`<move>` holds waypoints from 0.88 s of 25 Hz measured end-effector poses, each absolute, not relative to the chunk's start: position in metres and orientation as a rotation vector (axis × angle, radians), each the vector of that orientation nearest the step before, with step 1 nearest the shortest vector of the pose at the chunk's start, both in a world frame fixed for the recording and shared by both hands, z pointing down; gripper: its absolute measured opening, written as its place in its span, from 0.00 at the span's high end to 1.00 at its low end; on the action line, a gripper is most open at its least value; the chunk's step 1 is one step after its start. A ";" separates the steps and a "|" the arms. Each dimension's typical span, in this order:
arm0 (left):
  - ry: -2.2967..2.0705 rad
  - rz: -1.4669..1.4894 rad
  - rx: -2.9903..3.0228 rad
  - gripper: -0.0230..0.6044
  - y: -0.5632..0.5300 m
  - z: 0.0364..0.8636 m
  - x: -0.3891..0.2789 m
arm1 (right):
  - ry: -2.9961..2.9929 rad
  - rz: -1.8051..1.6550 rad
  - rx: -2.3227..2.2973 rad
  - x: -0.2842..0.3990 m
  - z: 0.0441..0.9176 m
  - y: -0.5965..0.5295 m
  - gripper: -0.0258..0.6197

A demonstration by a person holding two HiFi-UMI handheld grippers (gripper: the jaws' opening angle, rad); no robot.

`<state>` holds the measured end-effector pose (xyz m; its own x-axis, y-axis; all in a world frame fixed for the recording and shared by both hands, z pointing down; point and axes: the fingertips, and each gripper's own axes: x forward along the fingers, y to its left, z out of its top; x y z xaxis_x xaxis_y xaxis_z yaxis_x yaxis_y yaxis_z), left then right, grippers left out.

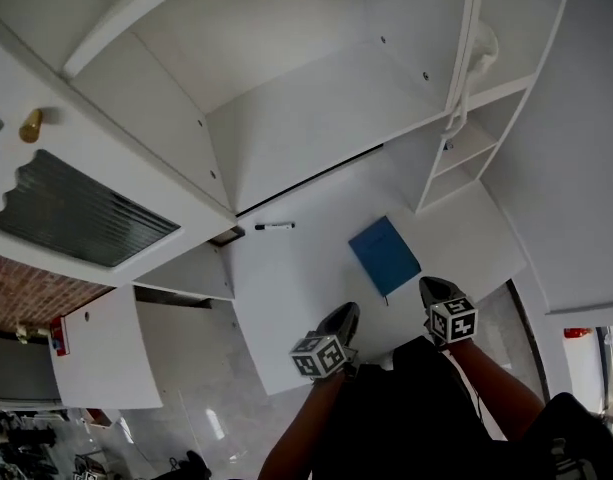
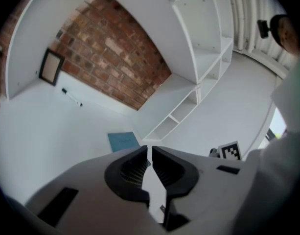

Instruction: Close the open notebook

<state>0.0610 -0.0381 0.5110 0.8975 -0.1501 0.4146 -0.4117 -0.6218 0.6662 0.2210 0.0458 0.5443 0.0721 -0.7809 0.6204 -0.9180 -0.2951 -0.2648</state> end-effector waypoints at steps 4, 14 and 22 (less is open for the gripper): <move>-0.556 0.320 2.435 0.92 -0.066 0.450 0.006 | -1.850 0.856 2.128 0.196 0.486 0.026 0.96; -0.983 0.234 2.687 0.92 -0.113 0.361 -0.113 | -2.078 0.544 2.126 0.119 0.401 -0.031 0.96; -1.142 0.139 2.655 0.92 -0.116 0.360 -0.161 | -2.091 0.426 2.087 0.080 0.377 -0.050 0.96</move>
<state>-0.1610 -0.1161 0.3596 0.6890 -0.7012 0.1834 -0.7247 -0.6629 0.1881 0.0801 -0.0500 0.3771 -0.0162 -0.9513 0.3079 -0.9959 -0.0120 -0.0897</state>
